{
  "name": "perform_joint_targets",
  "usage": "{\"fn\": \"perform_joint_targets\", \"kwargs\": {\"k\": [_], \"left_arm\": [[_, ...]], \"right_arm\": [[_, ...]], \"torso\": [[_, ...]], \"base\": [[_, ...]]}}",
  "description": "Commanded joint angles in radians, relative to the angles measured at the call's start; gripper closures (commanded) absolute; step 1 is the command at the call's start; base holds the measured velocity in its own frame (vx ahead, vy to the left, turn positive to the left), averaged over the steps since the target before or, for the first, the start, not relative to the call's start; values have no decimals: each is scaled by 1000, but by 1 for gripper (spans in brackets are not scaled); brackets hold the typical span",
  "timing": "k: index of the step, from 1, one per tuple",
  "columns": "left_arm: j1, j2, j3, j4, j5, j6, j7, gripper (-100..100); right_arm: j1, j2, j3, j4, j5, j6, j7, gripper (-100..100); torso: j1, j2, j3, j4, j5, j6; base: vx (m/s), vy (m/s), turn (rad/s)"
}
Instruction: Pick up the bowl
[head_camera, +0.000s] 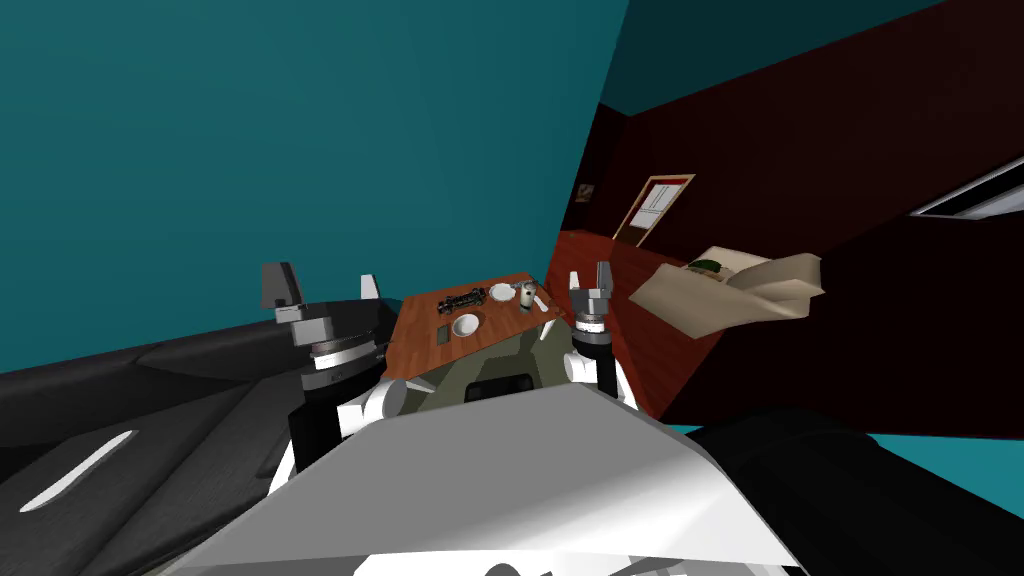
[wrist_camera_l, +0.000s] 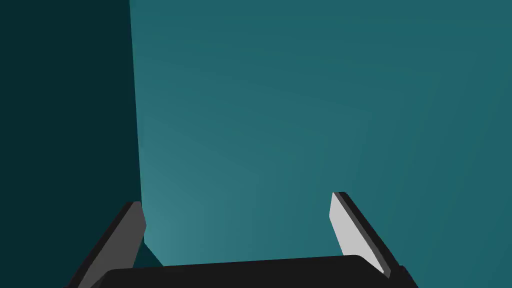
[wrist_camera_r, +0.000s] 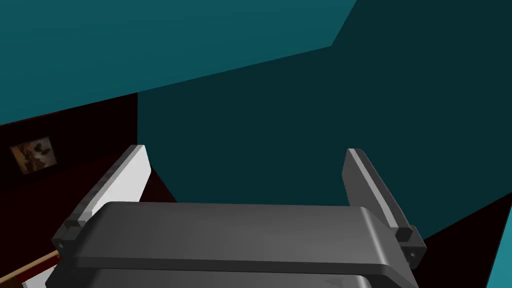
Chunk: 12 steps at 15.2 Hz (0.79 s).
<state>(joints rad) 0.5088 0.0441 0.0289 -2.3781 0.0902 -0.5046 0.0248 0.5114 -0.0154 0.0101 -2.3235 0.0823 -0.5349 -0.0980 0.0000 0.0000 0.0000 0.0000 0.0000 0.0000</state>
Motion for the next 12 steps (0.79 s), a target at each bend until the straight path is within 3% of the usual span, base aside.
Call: {"fn": "perform_joint_targets", "kwargs": {"k": [1, 5, 10, 12], "left_arm": [[-5, 34, -2, 25, 4, 11, 5, -100], [-24, 90, -8, 109, 20, 49, 23, -100], [-37, 116, -12, 177, 31, 76, 36, -100], [-52, 141, -17, 241, 44, 109, 50, -100]], "right_arm": [[0, 0, 0, 0, 0, 0, 0, 0], [0, 0, 0, 0, 0, 0, 0, 0], [0, 0, 0, 0, 0, 0, 0, 0], [0, 0, 0, 0, 0, 0, 0, 0]], "torso": [[0, 0, 0, 0, 0, 0], [3, 0, 0, 0, 1, 1], [4, 0, 0, 0, 1, 1], [4, 0, 0, 0, 1, 1]], "base": [[1, 6, -130], [-3, 39, -230], [-4, 48, -164], [-3, 52, -247]]}}
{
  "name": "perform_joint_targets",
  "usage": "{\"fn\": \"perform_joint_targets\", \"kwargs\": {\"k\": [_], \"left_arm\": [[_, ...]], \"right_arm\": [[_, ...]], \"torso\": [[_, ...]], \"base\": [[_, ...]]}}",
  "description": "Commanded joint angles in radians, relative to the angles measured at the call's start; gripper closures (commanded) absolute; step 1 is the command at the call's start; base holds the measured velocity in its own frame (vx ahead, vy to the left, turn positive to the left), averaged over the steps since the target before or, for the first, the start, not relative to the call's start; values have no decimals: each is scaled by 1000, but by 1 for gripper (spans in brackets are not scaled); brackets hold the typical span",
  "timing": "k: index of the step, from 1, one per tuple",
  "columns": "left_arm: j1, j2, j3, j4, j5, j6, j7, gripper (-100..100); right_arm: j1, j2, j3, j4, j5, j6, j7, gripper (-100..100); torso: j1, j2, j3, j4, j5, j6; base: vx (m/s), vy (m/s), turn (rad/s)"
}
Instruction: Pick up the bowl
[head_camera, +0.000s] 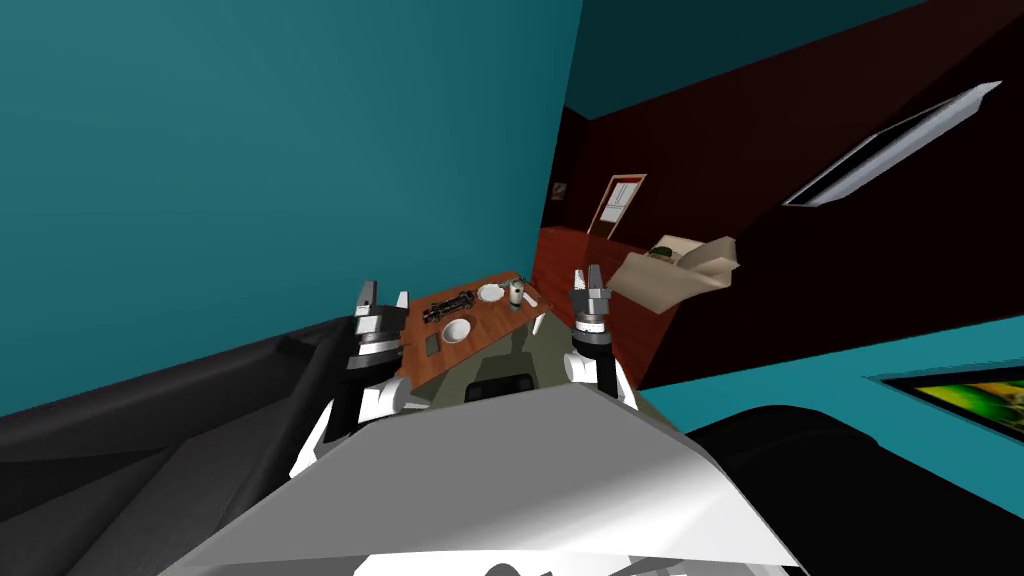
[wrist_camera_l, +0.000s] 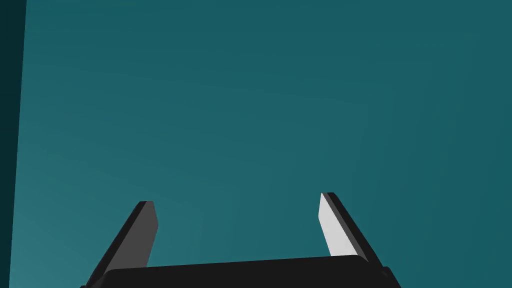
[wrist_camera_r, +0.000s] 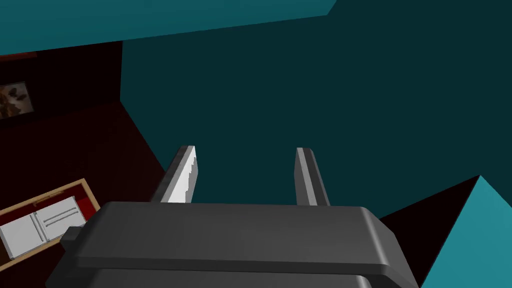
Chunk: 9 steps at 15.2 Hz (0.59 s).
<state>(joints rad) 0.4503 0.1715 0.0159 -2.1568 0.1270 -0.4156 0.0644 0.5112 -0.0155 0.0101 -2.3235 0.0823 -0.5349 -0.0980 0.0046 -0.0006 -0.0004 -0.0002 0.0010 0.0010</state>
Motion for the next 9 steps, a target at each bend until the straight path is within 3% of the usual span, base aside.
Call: {"fn": "perform_joint_targets", "kwargs": {"k": [1, 4, 6, 9], "left_arm": [[6, 13, -4, 31, 8, 20, 11, -100], [-11, 36, -9, 104, 23, 56, 27, -100], [-11, 36, -9, 116, 23, 56, 27, -100], [-30, 58, -15, 193, 39, 95, 45, -100]], "right_arm": [[0, 0, 0, 0, 0, 0, 0, 0], [0, 0, 0, 0, 0, 0, 0, 0], [0, 0, 0, 0, 0, 0, 0, 0], [0, 0, 0, 0, 0, 0, 0, 0]], "torso": [[0, 0, 0, 0, 0, 0], [0, 1, 0, 0, 0, -1], [-1, 0, 0, 0, 0, -1], [-1, 0, 0, 0, 0, -1]], "base": [[-3, 63, -258], [-11, 53, -222], [-9, 40, -140], [-6, 42, -220]]}}
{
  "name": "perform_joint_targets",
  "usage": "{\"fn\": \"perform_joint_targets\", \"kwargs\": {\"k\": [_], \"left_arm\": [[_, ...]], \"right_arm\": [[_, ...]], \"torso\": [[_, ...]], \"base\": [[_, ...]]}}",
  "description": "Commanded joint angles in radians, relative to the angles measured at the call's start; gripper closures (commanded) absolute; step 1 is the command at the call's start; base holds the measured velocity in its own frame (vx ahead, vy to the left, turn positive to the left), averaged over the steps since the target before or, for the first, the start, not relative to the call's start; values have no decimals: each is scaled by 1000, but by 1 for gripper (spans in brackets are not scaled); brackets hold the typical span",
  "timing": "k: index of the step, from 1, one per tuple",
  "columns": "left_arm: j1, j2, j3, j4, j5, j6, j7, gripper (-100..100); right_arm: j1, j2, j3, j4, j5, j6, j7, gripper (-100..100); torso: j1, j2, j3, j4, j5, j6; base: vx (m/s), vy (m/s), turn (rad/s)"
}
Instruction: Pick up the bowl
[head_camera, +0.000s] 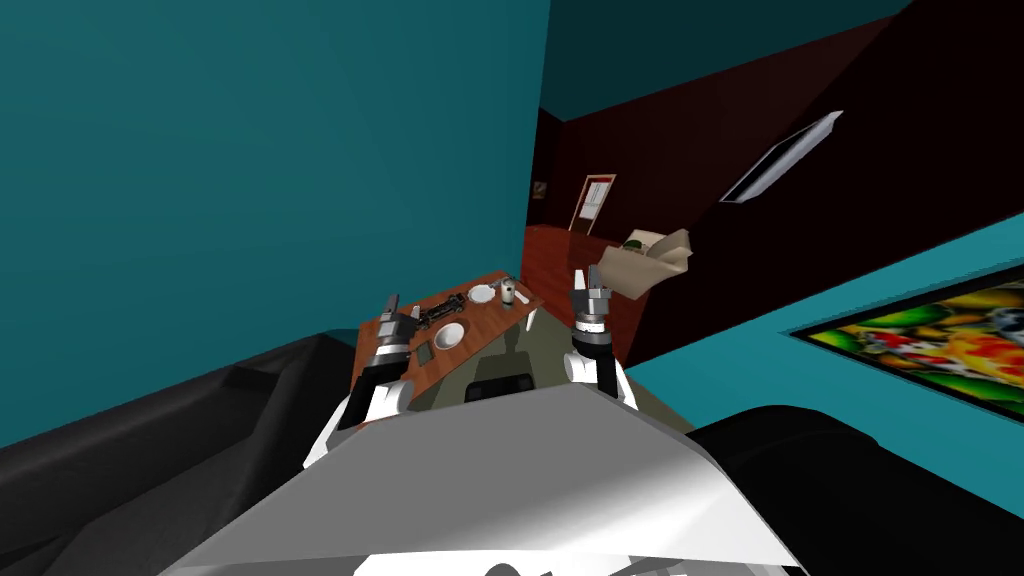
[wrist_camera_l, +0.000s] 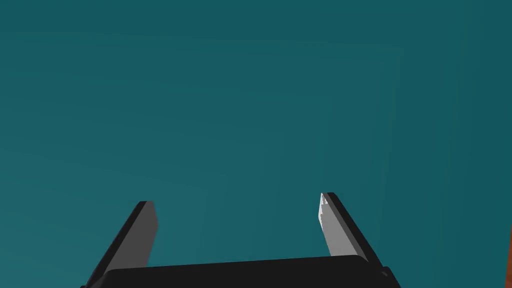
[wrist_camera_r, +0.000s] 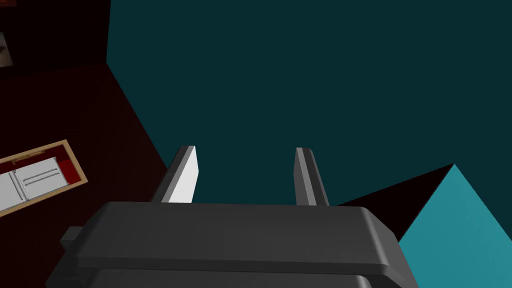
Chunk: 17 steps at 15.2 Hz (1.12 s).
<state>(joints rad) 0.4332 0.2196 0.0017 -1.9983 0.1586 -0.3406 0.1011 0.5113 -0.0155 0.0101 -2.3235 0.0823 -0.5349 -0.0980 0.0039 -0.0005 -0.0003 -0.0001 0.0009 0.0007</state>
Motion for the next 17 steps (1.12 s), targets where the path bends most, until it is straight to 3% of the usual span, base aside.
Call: {"fn": "perform_joint_targets", "kwargs": {"k": [1, 4, 9, 11, 12, 14, 15, 17], "left_arm": [[-13, 10, -1, 50, 8, 20, 9, -100], [-32, 30, -7, 128, 25, 62, 27, -100], [-42, 40, -11, 199, 35, 84, 37, -100], [-52, 49, -14, 251, 44, 106, 47, -100], [-52, 49, -14, 251, 44, 106, 47, -100], [-62, 58, -18, 303, 54, 128, 57, -100], [-62, 58, -18, 303, 54, 128, 57, -100], [-72, 67, -22, 356, 64, 151, 66, -100]], "right_arm": [[0, 0, 0, 0, 0, 0, 0, 0], [0, 0, 0, 0, 0, 0, 0, 0], [0, 0, 0, 0, 0, 0, 0, 0], [0, 0, 0, 0, 0, 0, 0, 0], [0, 0, 0, 0, 0, 0, 0, 0], [0, 0, 0, 0, 0, 0, 0, 0], [0, 0, 0, 0, 0, 0, 0, 0], [0, 0, 0, 0, 0, 0, 0, 0]], "torso": [[0, 0, 0, 0, 0, 0], [1, 1, 0, 0, 0, 0], [0, 1, 0, 0, 0, 0], [-1, 0, 0, 0, 0, 0], [-1, 0, 0, 0, 0, 0], [0, 0, 0, 0, 0, 0], [0, 1, 0, 0, 0, 0], [0, 0, 0, 0, 0, 0]], "base": [[-10, 53, -229], [-23, 57, -255], [-19, 45, -162], [-20, 35, -233], [-17, 32, -85], [-24, 41, -209], [-19, 37, -97], [-23, 37, -262]]}}
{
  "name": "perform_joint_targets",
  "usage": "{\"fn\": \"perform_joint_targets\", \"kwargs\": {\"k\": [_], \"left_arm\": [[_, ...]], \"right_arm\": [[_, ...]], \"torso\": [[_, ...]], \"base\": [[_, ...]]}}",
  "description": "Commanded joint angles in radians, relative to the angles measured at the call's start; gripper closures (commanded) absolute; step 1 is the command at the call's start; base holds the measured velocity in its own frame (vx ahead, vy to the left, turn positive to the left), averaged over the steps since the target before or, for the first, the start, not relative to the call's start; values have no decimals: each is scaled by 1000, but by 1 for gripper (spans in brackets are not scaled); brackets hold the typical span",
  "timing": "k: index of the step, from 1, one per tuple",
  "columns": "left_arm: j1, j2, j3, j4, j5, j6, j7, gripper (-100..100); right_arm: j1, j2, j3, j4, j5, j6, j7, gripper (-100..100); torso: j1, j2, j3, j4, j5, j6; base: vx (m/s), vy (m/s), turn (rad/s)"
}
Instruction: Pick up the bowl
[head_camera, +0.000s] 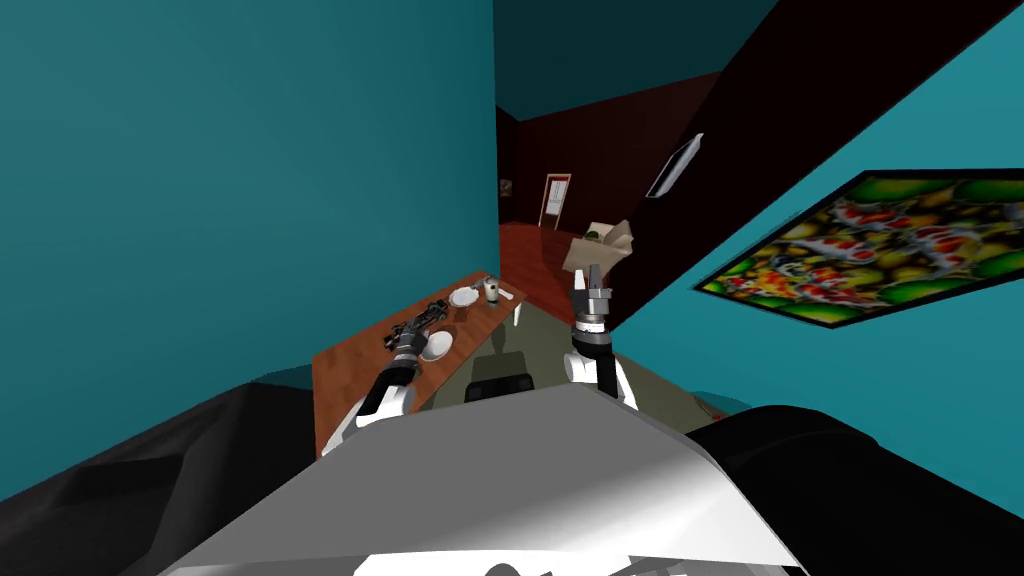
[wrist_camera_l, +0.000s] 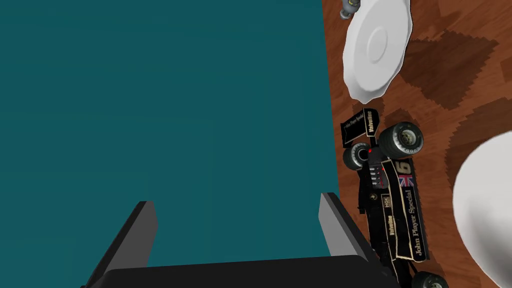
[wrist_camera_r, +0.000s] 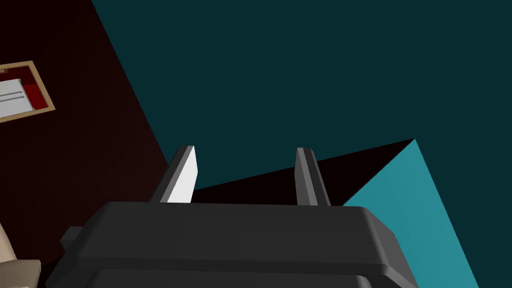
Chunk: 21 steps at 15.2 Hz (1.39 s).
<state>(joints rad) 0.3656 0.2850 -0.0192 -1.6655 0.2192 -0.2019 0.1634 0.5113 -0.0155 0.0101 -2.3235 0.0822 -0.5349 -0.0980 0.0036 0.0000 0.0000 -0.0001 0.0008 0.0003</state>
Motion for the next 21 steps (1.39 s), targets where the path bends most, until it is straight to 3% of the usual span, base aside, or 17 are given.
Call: {"fn": "perform_joint_targets", "kwargs": {"k": [1, 6, 7, 9, 15, 21], "left_arm": [[-15, 10, -4, 50, 13, 34, 14, -100], [-25, 19, -8, 128, 23, 57, 24, -100], [-35, 27, -12, 163, 33, 79, 33, -100], [-35, 27, -12, 181, 33, 79, 33, -100], [-65, 49, -21, 330, 63, 143, 61, -100], [-85, 62, -27, 431, 83, 184, 79, -100]], "right_arm": [[0, 0, 0, 0, 0, 0, 0, 0], [0, 0, 0, 0, 0, 0, 0, 0], [0, 0, 0, 0, 0, 0, 0, 0], [0, 0, 0, 0, 0, 0, 0, 0], [0, 0, 0, 0, 0, 0, 0, 0], [0, 0, 0, 0, 0, 0, 0, 0]], "torso": [[0, 0, 0, 0, 0, 0], [0, 0, 0, 0, 0, 0], [0, 0, 0, 0, 0, -1], [0, 0, 0, 0, 0, 0], [1, 0, 0, 0, 0, 0], [0, -1, 0, 0, 0, 0]], "base": [[-38, 48, -289], [-27, 42, -170], [-27, 34, -249], [-29, 38, -147], [-32, 42, -258], [-25, 36, -161]]}}
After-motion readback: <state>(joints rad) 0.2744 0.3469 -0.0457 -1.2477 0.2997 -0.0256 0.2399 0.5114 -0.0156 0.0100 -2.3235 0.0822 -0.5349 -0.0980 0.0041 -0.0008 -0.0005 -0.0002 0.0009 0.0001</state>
